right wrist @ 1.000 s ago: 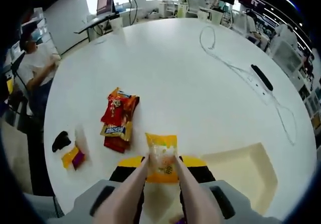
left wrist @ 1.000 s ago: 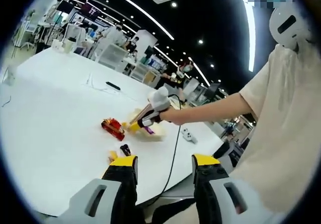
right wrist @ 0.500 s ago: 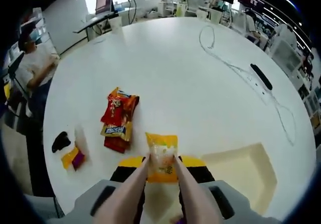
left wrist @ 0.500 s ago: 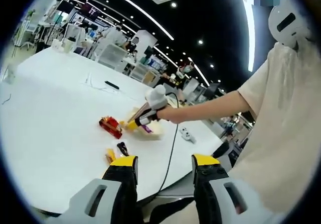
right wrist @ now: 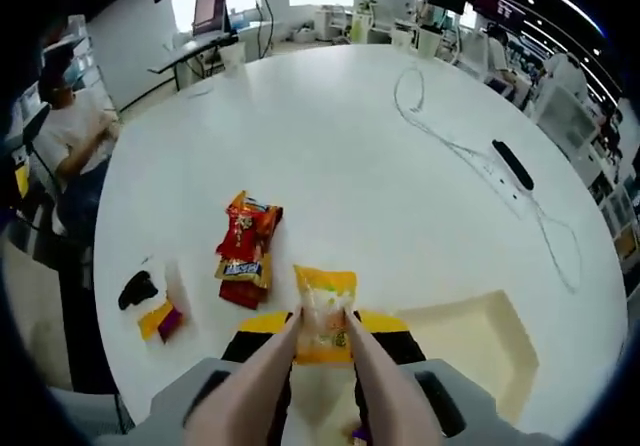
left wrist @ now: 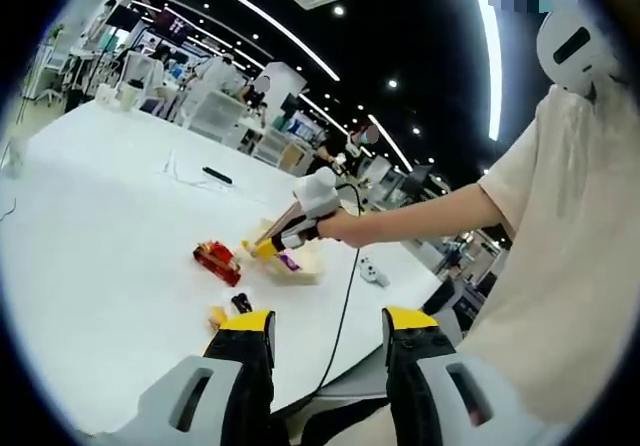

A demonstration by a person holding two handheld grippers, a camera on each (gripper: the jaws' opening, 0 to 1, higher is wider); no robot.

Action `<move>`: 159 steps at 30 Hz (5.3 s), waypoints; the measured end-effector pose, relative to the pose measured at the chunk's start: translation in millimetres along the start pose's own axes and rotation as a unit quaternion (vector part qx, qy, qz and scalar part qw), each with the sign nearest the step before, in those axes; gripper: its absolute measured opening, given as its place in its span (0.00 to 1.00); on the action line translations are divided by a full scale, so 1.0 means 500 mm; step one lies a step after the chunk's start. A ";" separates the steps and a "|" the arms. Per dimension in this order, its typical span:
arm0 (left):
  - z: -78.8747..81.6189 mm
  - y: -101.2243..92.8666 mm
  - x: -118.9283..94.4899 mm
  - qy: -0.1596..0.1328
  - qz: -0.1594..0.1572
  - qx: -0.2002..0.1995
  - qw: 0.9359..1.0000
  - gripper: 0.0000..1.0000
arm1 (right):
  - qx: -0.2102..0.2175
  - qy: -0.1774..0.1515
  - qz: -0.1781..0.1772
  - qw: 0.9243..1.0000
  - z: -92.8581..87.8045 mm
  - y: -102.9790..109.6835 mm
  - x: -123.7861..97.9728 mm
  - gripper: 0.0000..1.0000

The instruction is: Place the target food into the container with the food tongs after gripping and lifting it, then release it inside without dropping or visibly crushing the food.

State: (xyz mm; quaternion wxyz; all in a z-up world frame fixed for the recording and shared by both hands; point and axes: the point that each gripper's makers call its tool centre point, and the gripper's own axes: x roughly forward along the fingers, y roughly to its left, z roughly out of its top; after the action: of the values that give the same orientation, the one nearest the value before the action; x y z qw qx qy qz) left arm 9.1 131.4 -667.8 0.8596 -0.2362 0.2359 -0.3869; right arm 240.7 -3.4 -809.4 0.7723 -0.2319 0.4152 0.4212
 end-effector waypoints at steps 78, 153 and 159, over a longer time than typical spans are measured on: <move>0.049 -0.099 0.113 0.052 -0.130 0.090 0.986 0.42 | 0.073 -0.173 -0.150 0.971 0.033 -0.113 -0.355 0.23; 0.040 -0.090 0.118 0.046 -0.132 0.074 0.987 0.41 | 0.064 -0.153 -0.170 0.971 0.012 -0.146 -0.352 0.23; 0.038 -0.088 0.117 0.046 -0.131 0.073 0.988 0.41 | 0.062 -0.156 -0.173 0.970 0.018 -0.152 -0.356 0.24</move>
State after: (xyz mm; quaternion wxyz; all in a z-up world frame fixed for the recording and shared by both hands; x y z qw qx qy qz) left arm 30.6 64.4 -640.3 0.8046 -0.1836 0.2138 -0.5227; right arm 255.4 -119.4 -654.9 0.9017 -0.1835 0.2678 0.2856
